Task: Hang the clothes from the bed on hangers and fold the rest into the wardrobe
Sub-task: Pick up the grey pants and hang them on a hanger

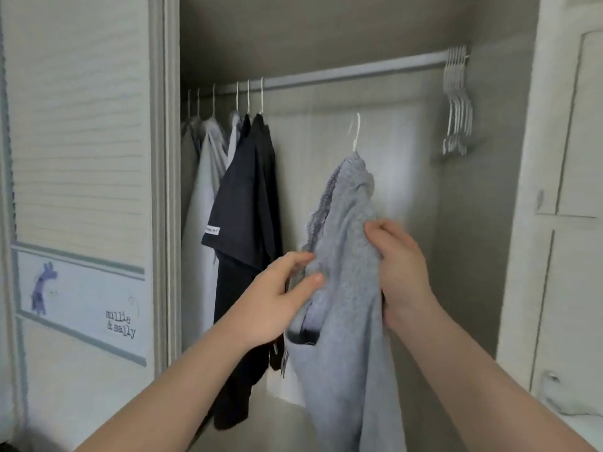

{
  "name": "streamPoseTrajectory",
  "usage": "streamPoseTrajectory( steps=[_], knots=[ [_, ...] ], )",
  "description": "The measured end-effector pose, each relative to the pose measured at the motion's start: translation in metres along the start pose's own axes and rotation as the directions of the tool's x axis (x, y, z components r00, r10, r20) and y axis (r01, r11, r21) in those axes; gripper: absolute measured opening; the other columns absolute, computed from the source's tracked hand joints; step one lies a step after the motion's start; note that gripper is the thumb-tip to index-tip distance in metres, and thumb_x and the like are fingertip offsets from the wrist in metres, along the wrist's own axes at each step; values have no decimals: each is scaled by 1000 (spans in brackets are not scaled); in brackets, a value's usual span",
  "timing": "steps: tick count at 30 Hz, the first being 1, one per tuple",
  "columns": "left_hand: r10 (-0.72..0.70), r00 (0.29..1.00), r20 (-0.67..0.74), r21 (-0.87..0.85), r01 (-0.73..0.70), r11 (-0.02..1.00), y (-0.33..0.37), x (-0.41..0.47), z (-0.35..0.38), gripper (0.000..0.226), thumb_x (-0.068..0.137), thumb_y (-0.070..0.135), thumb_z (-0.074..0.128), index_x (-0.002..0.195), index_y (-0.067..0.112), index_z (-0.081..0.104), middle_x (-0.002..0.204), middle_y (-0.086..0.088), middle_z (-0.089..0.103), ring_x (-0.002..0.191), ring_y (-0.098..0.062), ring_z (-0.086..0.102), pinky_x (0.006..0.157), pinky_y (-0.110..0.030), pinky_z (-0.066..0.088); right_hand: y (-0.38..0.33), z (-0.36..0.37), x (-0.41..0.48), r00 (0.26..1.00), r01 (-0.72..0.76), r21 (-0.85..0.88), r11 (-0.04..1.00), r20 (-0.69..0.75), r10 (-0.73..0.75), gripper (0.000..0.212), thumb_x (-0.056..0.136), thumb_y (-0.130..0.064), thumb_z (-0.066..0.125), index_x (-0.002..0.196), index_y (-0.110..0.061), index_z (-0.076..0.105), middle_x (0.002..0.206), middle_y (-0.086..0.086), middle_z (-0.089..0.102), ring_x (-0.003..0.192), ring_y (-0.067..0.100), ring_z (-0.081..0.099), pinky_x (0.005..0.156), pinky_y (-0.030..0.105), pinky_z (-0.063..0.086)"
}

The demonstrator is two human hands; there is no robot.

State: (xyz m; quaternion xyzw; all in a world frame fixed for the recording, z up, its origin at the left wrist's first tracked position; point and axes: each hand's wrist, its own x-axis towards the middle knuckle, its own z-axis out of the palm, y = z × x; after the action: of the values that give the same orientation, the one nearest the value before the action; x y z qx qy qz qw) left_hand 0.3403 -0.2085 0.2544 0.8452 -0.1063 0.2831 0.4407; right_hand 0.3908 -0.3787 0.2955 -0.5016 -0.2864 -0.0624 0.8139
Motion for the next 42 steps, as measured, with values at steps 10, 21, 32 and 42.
streamPoseTrajectory(
  steps=[10,21,32,42],
  knots=[
    [195,978,67,120,-202,972,2,97,-78,50,70,71,64,111,43,59,110,20,66,105,1,61,93,-31,52,4,92,155,995,101,-258,961,38,-94,35,92,-17,65,65,-20,42,53,-9,46,59,13,48,64,34,41],
    [280,959,-52,532,-210,820,-2,226,-81,15,95,29,55,107,27,47,86,-1,64,81,-28,63,72,-46,55,-14,108,308,960,276,-427,861,77,-269,40,92,-9,63,62,-17,39,48,1,39,39,12,38,38,22,31],
    [277,953,-122,777,-82,624,-1,325,-87,22,95,18,48,117,20,46,107,-6,63,97,-35,60,75,-43,50,-16,122,420,954,298,-408,863,147,-260,23,94,-8,59,72,-12,53,63,8,45,52,18,43,47,24,35],
    [176,966,-191,854,75,514,-36,334,-116,17,91,19,52,96,29,39,96,1,58,88,-29,60,71,-39,50,42,155,450,973,184,-397,899,201,-110,10,92,-9,61,85,-6,54,59,9,44,32,13,41,35,15,29]
  ],
)
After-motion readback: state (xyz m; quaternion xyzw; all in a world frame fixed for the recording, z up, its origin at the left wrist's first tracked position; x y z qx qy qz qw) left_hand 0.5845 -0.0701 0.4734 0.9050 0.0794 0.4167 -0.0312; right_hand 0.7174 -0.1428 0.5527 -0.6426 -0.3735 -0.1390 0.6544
